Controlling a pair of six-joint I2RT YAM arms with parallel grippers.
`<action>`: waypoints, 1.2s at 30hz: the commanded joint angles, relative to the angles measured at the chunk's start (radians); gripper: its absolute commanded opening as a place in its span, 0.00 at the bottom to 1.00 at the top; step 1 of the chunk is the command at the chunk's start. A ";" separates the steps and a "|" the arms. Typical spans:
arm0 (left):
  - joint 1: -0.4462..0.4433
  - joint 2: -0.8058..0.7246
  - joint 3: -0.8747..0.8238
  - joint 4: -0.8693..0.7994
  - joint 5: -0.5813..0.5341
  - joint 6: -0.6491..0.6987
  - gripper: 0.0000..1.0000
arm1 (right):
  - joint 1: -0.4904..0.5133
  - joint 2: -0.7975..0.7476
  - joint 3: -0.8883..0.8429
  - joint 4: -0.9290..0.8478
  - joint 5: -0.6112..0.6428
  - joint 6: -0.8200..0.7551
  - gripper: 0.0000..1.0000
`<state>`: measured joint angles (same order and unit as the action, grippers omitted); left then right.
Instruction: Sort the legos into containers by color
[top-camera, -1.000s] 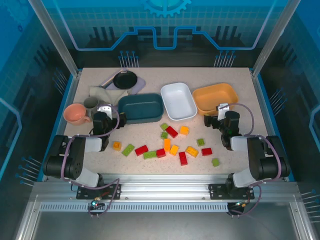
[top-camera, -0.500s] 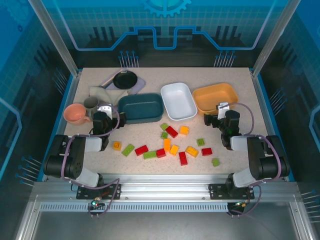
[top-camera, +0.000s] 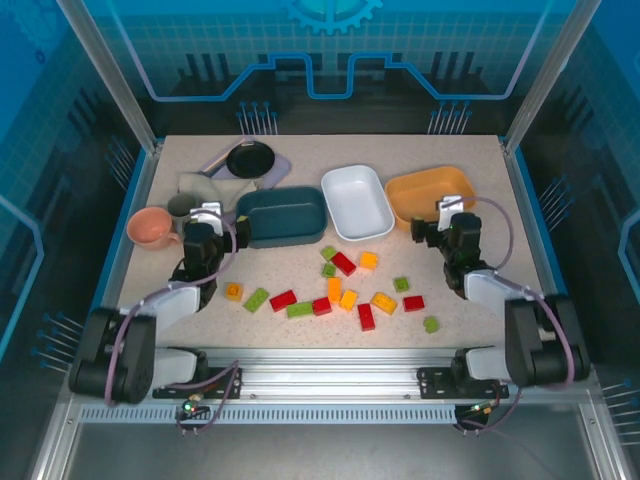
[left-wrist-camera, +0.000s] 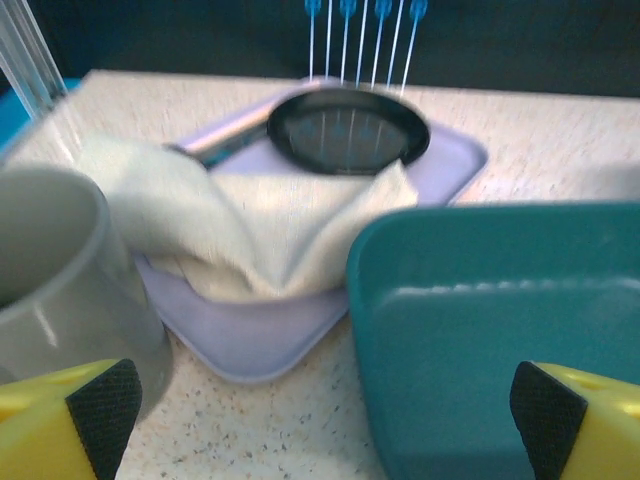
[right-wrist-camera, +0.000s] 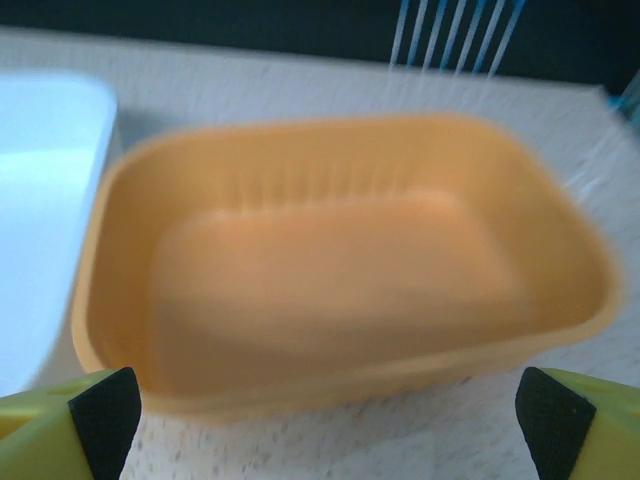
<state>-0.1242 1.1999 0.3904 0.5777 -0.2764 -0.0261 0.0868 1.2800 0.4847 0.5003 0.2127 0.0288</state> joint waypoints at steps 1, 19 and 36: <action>-0.071 -0.157 0.003 -0.177 -0.155 -0.026 0.99 | 0.040 -0.158 0.077 -0.167 0.154 0.047 1.00; -0.092 -0.177 0.692 -1.269 0.082 -0.649 0.99 | 0.107 -0.148 0.821 -1.501 -0.024 0.377 0.84; -0.449 -0.078 0.533 -1.129 0.335 -0.728 0.99 | 0.348 0.420 0.683 -1.511 -0.122 0.350 0.74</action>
<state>-0.5529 1.1133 0.9340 -0.5953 0.0181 -0.7238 0.4423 1.6627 1.1721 -1.0374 0.1230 0.3946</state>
